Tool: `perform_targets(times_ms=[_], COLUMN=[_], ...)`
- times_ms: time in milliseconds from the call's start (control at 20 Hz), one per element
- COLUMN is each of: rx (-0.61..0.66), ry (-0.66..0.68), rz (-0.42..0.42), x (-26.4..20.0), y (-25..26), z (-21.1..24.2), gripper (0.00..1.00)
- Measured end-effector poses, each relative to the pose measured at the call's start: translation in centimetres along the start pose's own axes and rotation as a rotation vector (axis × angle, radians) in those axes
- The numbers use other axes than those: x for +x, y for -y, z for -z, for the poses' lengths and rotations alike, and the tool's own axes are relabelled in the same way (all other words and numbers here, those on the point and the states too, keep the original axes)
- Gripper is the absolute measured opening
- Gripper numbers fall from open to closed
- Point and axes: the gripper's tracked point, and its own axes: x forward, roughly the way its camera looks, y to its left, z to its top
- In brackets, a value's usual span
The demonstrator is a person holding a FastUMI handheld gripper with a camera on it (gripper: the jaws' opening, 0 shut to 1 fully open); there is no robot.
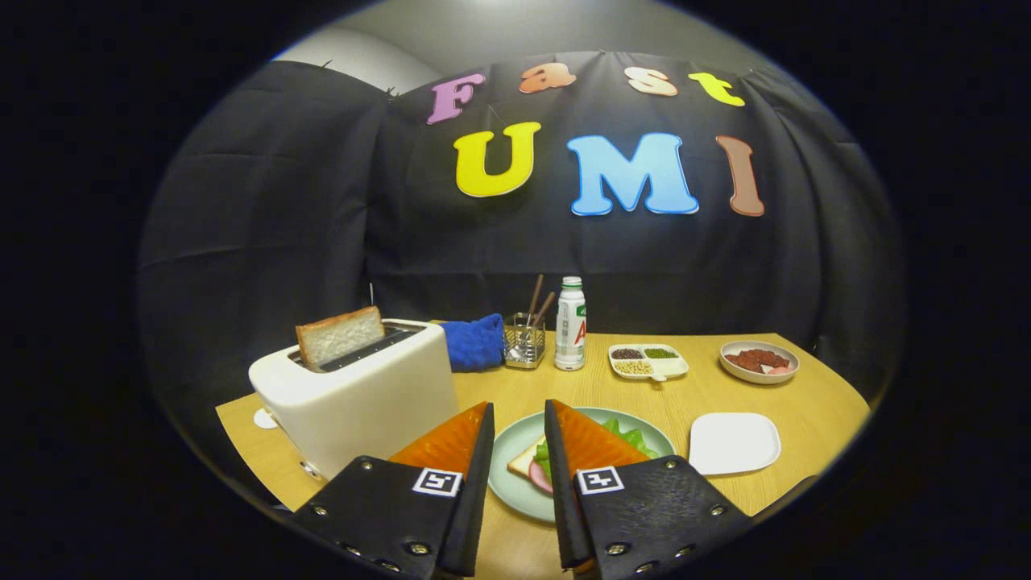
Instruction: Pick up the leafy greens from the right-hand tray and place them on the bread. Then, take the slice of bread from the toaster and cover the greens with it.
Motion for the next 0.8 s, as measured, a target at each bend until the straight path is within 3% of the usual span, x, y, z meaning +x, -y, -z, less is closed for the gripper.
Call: perform_targets(times_ms=[250, 450, 800], rx=[-0.021, -0.045, -0.046], ry=[0.099, 0.049, 0.038], rz=[-0.050, -0.140, -0.145], x=[-1.6, -1.2, 0.2], y=[-6.4, -12.4, -17.5], z=[-3.1, -2.7, -3.2], gripper=[0.38, 0.38, 0.38])
